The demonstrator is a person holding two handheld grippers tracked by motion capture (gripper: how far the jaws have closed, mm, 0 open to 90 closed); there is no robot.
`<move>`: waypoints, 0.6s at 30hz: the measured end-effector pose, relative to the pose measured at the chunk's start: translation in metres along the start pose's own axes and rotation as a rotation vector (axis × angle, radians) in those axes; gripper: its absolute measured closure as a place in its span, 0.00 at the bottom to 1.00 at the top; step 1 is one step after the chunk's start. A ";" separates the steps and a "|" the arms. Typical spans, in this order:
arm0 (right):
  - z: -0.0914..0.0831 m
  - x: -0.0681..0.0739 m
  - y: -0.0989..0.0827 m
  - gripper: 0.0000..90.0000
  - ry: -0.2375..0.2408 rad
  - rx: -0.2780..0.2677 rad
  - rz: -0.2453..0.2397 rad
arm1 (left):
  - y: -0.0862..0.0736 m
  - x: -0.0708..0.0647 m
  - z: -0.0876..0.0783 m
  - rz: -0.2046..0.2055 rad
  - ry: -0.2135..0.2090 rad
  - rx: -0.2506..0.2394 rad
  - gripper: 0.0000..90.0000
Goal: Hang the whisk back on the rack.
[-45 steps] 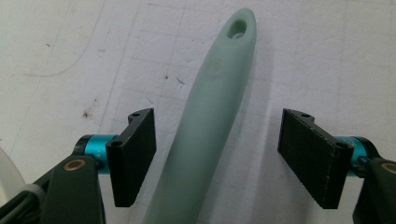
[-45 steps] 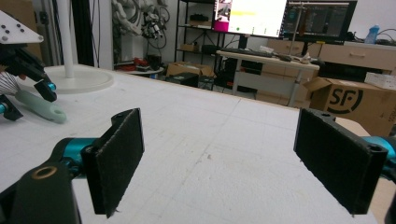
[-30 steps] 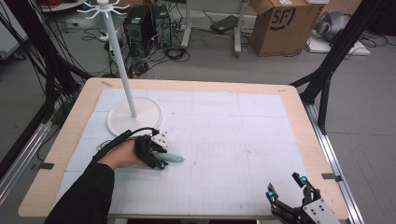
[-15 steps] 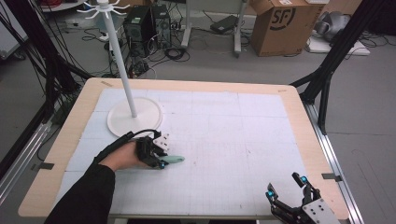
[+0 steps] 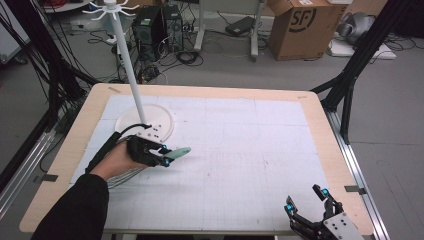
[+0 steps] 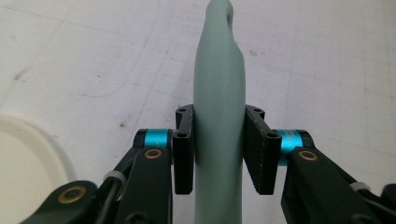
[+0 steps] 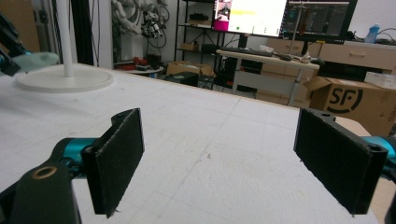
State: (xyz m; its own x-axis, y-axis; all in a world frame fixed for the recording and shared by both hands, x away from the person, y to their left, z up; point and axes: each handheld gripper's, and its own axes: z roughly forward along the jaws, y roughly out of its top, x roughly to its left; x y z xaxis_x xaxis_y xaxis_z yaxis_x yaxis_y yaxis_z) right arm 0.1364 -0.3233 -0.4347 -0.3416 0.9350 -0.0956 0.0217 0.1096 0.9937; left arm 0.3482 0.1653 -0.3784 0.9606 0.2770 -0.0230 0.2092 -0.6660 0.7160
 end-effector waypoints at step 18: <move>0.001 0.001 0.000 0.17 0.003 0.004 -0.004 | -0.002 0.007 -0.073 -0.048 0.131 -0.356 0.75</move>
State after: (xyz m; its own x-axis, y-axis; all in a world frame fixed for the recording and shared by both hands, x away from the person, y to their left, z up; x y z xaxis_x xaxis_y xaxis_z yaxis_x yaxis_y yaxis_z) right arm 0.1367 -0.3224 -0.4347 -0.3443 0.9335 -0.0999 0.0242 0.1152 0.9930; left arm 0.3408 0.2191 -0.3290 0.9149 0.4036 0.0102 0.1549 -0.3743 0.9143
